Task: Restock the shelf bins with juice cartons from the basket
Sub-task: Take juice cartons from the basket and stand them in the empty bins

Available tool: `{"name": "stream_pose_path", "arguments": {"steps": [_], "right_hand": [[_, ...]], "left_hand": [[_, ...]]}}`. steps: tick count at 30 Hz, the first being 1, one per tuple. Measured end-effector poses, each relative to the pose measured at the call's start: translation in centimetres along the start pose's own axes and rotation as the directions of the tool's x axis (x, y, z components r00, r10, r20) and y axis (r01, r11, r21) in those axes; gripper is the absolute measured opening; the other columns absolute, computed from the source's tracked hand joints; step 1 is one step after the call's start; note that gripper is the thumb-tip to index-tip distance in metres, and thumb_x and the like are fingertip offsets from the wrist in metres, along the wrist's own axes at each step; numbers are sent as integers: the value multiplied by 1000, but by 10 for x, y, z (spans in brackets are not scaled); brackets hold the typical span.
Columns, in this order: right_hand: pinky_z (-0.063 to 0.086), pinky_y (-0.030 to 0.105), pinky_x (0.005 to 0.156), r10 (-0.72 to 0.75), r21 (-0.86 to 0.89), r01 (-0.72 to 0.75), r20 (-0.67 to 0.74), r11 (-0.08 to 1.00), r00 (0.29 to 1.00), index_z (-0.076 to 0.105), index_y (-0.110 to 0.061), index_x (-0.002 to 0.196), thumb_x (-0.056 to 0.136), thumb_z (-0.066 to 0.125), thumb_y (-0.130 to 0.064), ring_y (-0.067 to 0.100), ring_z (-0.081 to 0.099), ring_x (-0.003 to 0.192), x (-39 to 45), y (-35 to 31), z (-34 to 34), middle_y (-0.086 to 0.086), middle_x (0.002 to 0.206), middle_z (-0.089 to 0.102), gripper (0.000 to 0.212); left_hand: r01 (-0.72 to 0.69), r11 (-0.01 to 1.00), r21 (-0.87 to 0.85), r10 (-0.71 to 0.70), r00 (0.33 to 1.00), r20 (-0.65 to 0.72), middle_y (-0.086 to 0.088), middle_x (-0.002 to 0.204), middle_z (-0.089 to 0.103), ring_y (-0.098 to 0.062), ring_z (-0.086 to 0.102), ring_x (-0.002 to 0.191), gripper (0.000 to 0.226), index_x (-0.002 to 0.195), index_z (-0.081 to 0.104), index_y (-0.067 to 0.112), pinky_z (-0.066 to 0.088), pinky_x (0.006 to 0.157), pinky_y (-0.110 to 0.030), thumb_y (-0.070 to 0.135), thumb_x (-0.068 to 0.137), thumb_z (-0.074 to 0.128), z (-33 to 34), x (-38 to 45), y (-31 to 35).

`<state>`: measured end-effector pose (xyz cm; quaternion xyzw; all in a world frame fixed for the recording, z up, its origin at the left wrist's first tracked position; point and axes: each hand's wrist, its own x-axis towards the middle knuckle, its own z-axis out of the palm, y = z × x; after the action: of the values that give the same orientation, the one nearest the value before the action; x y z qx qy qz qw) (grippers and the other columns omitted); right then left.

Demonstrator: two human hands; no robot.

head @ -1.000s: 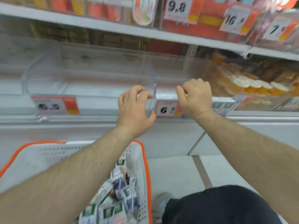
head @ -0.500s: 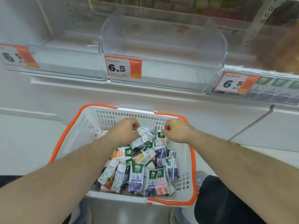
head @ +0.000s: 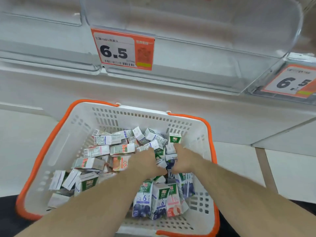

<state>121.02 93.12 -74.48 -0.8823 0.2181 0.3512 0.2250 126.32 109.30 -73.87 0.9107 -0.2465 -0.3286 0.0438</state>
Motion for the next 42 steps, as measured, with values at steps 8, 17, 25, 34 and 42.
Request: {"name": "stream_pose_path", "arguments": {"steps": [8, 17, 25, 34, 42], "right_hand": [[51, 38, 82, -5, -122, -39, -346, 992, 938, 33, -26, 125, 74, 65, -52, 24, 65, 93, -1, -2, 35, -2, 102, 65, 66], [49, 26, 60, 149, 533, 134, -454, 836, 878, 42, -31, 109, 76, 69, -29, 12, 66, 65, -39, -19, -18, -5, 78, 69, 43], [43, 32, 63, 19, 861, 398, -425, 317, 905, 53, -10, 78, 51, 56, -4, 24, 52, 66, -110, -50, -109, 9, 69, 56, 28], [40, 33, 64, -92, 913, 333, -363, -237, 927, 54, -10, 77, 62, 46, -25, 25, 51, 53, -189, -86, -174, 12, 68, 57, 23], [34, 24, 47, -224, 985, 131, -153, -108, 963, 57, -6, 83, 85, 43, -39, 15, 39, 40, -193, -67, -192, 10, 66, 48, 36]], "left_hand": [[-30, 993, -111, 18, 994, -104, 3, 98, 60, -20, 61, 85, 63, 116, 49, 20, 50, 67, -31, 54, 68, 74, -7, 5, 6], [-1, 435, -901, -212, 972, -103, -6, 94, 60, -13, 49, 64, 43, 121, 56, 19, 39, 52, -22, 5, 81, 63, -93, -41, -19], [-239, 364, -900, -151, 939, -310, -4, 85, 68, -22, 61, 77, 7, 91, 70, 12, 52, 72, -33, 15, 85, 67, -148, -82, -15], [-551, 678, -487, 131, 742, -657, 24, 108, 57, -5, 57, 93, 55, 132, 51, 42, 48, 83, -28, 23, 83, 68, -182, -114, 27], [-644, 742, -185, 399, 646, -651, 24, 130, 39, 9, 39, 92, 94, 144, 21, 58, 40, 91, -21, 49, 71, 81, -216, -137, 61]]}}
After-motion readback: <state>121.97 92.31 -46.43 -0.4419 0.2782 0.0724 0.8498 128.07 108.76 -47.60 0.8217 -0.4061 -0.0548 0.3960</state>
